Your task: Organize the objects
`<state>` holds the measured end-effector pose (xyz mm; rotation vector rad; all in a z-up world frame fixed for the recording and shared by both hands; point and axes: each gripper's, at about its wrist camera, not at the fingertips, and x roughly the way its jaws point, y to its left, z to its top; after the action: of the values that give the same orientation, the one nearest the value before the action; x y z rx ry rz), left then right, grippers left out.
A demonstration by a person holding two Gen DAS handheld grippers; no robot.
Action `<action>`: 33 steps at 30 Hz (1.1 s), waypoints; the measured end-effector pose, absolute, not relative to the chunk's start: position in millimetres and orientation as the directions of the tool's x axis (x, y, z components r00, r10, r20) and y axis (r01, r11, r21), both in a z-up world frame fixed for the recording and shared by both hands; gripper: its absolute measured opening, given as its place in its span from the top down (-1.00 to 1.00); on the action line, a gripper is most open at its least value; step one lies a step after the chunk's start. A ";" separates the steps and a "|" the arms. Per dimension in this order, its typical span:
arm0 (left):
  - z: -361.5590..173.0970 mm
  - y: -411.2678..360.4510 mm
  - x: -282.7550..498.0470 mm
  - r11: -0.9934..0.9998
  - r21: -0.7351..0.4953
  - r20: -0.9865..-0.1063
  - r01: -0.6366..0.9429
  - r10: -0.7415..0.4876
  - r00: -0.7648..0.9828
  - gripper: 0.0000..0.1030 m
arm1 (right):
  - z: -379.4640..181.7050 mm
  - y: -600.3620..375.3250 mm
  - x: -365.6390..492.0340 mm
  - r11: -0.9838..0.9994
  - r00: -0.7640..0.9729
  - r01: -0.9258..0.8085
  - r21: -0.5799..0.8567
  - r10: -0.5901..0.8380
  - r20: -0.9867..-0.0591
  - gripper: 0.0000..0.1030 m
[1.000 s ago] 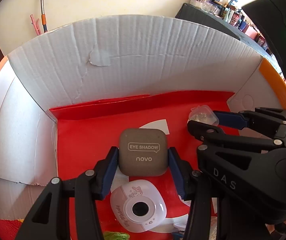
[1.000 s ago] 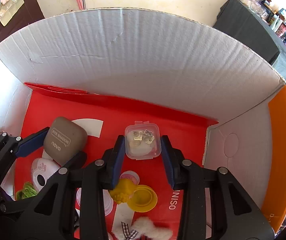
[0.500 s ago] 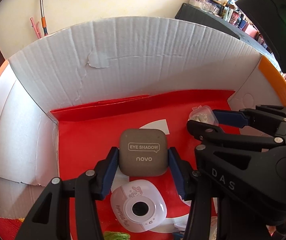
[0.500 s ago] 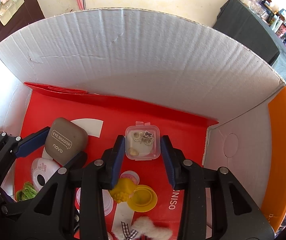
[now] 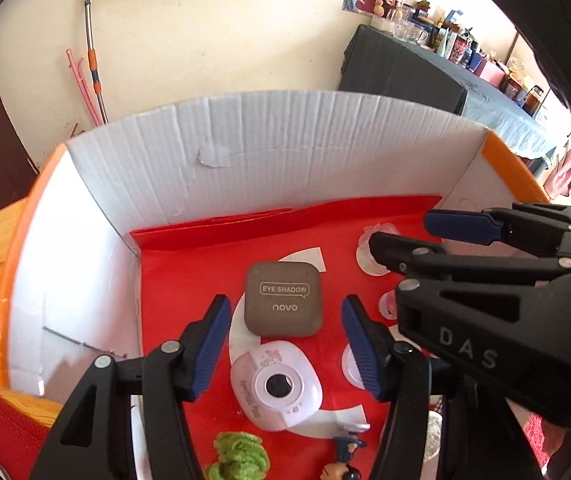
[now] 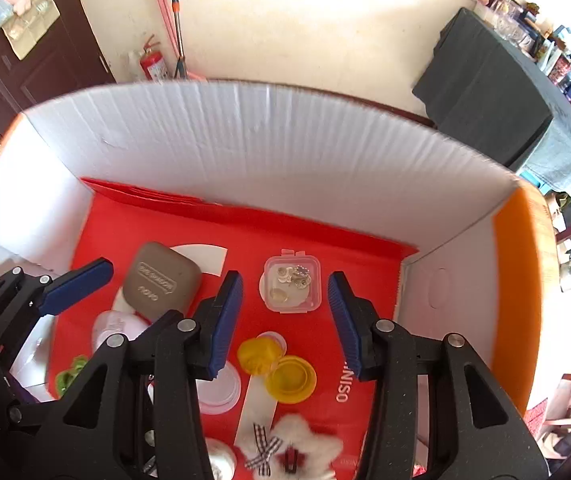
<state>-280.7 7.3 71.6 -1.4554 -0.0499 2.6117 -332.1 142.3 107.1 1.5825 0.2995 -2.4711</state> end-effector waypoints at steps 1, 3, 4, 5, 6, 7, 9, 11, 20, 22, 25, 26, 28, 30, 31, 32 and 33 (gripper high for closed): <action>74.2 9.3 -274.9 -0.988 -0.102 -0.837 -0.117 0.149 -0.526 -0.23 | 111.0 135.4 -334.8 -0.961 -0.415 0.271 -0.057 -0.063 -0.907 0.16; 80.0 5.9 -268.8 -0.988 -0.100 -0.826 -0.120 0.149 -0.543 -0.23 | 119.2 138.4 -329.5 -0.959 -0.426 0.279 -0.046 -0.080 -0.901 0.11; 82.7 9.4 -267.1 -0.988 -0.098 -0.821 -0.120 0.148 -0.551 -0.23 | 123.6 137.3 -325.4 -0.957 -0.432 0.286 -0.046 -0.086 -0.898 0.06; 85.5 7.1 -262.1 -0.988 -0.095 -0.815 -0.122 0.148 -0.561 -0.23 | 127.2 136.0 -322.1 -0.955 -0.442 0.294 -0.052 -0.088 -0.893 0.04; 87.8 4.6 -257.9 -0.988 -0.096 -0.809 -0.122 0.148 -0.569 -0.23 | 127.2 134.7 -318.8 -0.953 -0.457 0.298 -0.063 -0.084 -0.885 0.03; 90.3 5.1 -254.9 -0.988 -0.098 -0.805 -0.121 0.150 -0.575 -0.24 | 130.6 132.1 -312.3 -0.951 -0.471 0.301 -0.070 -0.085 -0.878 0.02; 95.0 2.2 -244.7 -0.986 -0.106 -0.790 -0.125 0.160 -0.592 -0.32 | 136.8 130.2 -300.8 -0.951 -0.494 0.305 -0.059 -0.105 -0.863 0.01; 100.0 -3.2 -234.6 -0.987 -0.101 -0.772 -0.129 0.159 -0.615 -0.37 | 138.4 142.0 -289.1 -0.951 -0.521 0.305 -0.051 -0.122 -0.845 0.00; 113.9 4.5 -223.8 -0.984 -0.121 -0.710 -0.129 0.176 -0.681 -0.49 | 170.9 144.2 -237.6 -0.948 -0.672 0.310 -0.076 -0.162 -0.722 -0.32; 115.8 3.6 -216.9 -0.985 -0.121 -0.693 -0.125 0.174 -0.700 -0.58 | 174.4 145.6 -225.3 -0.949 -0.702 0.306 -0.074 -0.173 -0.691 -0.39; 117.6 2.9 -206.2 -0.986 -0.121 -0.669 -0.119 0.169 -0.724 -0.65 | 176.9 151.9 -209.2 -0.948 -0.731 0.310 -0.070 -0.190 -0.655 -0.44; 117.8 3.4 -202.4 -0.986 -0.114 -0.663 -0.121 0.166 -0.730 -0.66 | 176.5 153.2 -204.5 -0.948 -0.741 0.308 -0.076 -0.189 -0.644 -0.45; 117.5 5.5 -194.5 -0.988 -0.090 -0.651 -0.123 0.152 -0.744 -0.67 | 174.3 155.4 -195.5 -0.948 -0.762 0.304 -0.093 -0.183 -0.622 -0.54; 116.5 7.4 -186.3 -0.991 -0.068 -0.635 -0.119 0.135 -0.761 -0.74 | 170.4 156.1 -186.7 -0.947 -0.779 0.304 -0.102 -0.185 -0.600 -0.54; 115.4 7.1 -183.0 -0.991 -0.067 -0.627 -0.114 0.131 -0.768 -0.78 | 168.2 157.0 -182.5 -0.948 -0.787 0.299 -0.107 -0.182 -0.589 -0.55; 114.1 6.6 -180.3 -0.992 -0.067 -0.621 -0.110 0.128 -0.773 -0.79 | 165.2 158.3 -178.5 -0.950 -0.797 0.292 -0.111 -0.178 -0.577 -0.57; 111.7 6.6 -178.2 -0.992 -0.067 -0.616 -0.104 0.122 -0.778 -0.81 | 162.4 160.2 -175.2 -0.951 -0.804 0.289 -0.109 -0.179 -0.566 -0.63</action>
<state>-178.2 6.6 111.7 -0.9920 -0.0437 2.8539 -175.2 160.2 162.4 0.8375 0.2783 -2.7557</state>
